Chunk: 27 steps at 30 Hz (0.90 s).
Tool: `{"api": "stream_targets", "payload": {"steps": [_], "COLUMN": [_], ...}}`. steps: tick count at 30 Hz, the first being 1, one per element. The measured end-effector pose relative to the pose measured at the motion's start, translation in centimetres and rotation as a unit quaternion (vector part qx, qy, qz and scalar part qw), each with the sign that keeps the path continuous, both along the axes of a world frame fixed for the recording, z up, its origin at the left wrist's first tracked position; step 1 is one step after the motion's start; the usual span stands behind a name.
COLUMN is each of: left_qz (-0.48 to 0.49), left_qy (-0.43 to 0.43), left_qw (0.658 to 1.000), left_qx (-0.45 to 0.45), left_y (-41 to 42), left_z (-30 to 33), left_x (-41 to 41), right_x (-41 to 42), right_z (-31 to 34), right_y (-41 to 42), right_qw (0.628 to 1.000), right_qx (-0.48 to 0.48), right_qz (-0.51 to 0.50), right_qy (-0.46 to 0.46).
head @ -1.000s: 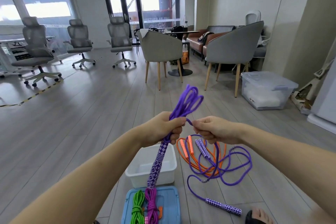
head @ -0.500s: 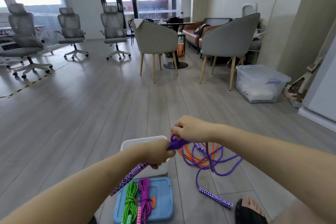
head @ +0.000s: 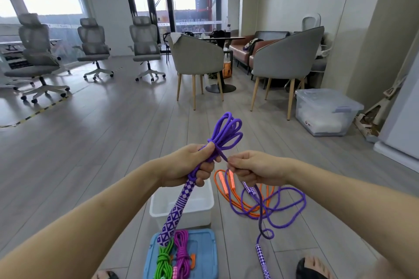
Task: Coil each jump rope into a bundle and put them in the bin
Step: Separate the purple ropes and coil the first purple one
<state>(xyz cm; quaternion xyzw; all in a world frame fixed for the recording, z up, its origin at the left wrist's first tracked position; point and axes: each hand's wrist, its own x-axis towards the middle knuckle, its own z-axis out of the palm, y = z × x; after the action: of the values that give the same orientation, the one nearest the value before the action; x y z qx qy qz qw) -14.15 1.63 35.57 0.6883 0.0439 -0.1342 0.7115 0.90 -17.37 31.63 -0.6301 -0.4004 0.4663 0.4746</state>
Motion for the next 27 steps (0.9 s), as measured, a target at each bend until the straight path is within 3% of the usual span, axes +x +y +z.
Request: {"api": "stream_targets", "payload": {"steps": [2, 4, 8, 10, 13, 15, 17, 19, 21, 23, 27], "left_qz": [-0.032, -0.092, -0.202, -0.204, -0.135, -0.049, 0.038, 0.095, 0.13, 0.131, 0.031], "left_qy": [0.004, 0.023, 0.095, 0.109, 0.077, 0.065, 0.044, 0.015, -0.013, -0.037, -0.053], "left_qw": [0.999, 0.992, 0.91, 0.877, 0.85, 0.879, 0.929, 0.967, 0.984, 0.989, 0.998], "left_qx": [0.016, 0.088, 0.349, 0.42, 0.503, 0.469, 0.365, 0.236, 0.125, 0.048, 0.032], "left_y": [0.0, -0.2, -1.6, -2.2, -1.9, -0.9, 0.3, 0.9, 1.1, 1.2, 0.9], "left_z": [0.6, 0.8, -1.0, -3.0, -5.6, -6.2, -5.6, -4.3, -2.9, -1.8, -0.6], "left_x": [-0.3, -0.5, -0.5, -0.2, 0.4, 0.7, 1.1, 1.3, 1.4, 1.1, -0.2], "right_x": [0.8, 1.8, 2.0, 0.9, -1.3, -2.6, -3.3, -3.4, -3.2, -2.9, -1.3], "right_z": [-0.3, -0.4, 1.3, 1.9, 1.5, 1.2, 1.0, 0.9, 0.8, 0.3, -0.2], "right_y": [0.0, -0.3, -0.3, 0.7, 2.6, 2.9, 2.5, 1.7, 0.9, 0.3, -0.3], "right_qw": [0.999, 0.993, 0.937, 0.901, 0.878, 0.87, 0.893, 0.951, 0.99, 0.998, 0.996], "right_qx": [-0.021, -0.05, -0.137, -0.155, -0.137, -0.122, -0.097, -0.05, -0.022, -0.025, -0.054], "right_qz": [0.011, 0.014, 0.004, 0.005, -0.021, -0.035, -0.051, -0.084, -0.083, -0.05, -0.026], "right_qy": [-0.027, -0.103, -0.323, -0.405, -0.459, -0.477, -0.437, -0.294, -0.11, -0.04, -0.066]}}
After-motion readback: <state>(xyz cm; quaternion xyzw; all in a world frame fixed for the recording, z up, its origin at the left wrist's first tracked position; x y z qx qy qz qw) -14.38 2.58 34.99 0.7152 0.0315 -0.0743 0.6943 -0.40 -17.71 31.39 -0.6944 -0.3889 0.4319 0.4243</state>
